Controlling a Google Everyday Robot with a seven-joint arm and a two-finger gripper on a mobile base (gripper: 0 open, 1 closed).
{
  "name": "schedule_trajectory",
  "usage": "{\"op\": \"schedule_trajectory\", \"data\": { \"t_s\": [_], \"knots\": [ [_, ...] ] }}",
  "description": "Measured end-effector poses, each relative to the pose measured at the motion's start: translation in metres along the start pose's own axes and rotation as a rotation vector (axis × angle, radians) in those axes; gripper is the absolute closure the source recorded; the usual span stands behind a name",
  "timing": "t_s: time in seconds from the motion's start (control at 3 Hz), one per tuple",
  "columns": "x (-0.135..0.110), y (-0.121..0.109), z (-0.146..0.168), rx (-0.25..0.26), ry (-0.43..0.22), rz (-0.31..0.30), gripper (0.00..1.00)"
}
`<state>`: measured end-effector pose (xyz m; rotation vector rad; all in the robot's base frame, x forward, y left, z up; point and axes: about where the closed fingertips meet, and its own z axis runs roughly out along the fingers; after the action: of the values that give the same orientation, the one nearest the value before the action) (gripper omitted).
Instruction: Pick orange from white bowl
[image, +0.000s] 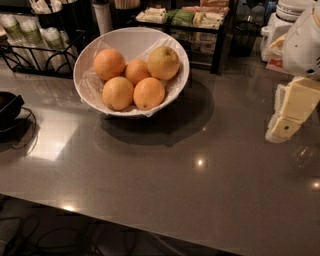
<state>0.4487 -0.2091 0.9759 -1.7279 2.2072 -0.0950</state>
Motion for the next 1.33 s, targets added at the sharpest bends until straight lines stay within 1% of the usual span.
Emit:
{"op": "schedule_trajectory", "data": {
  "t_s": [0.33,0.67,1.0,1.33],
  "knots": [
    [-0.028,-0.022,0.019,0.001,-0.02,-0.054,0.0],
    [-0.066,-0.048,0.032,0.022,-0.041,-0.123,0.0],
    [-0.066,-0.048,0.032,0.023,-0.041,-0.124,0.0],
    [-0.083,-0.059,0.035,0.048,-0.079,-0.152,0.0]
  ]
}}
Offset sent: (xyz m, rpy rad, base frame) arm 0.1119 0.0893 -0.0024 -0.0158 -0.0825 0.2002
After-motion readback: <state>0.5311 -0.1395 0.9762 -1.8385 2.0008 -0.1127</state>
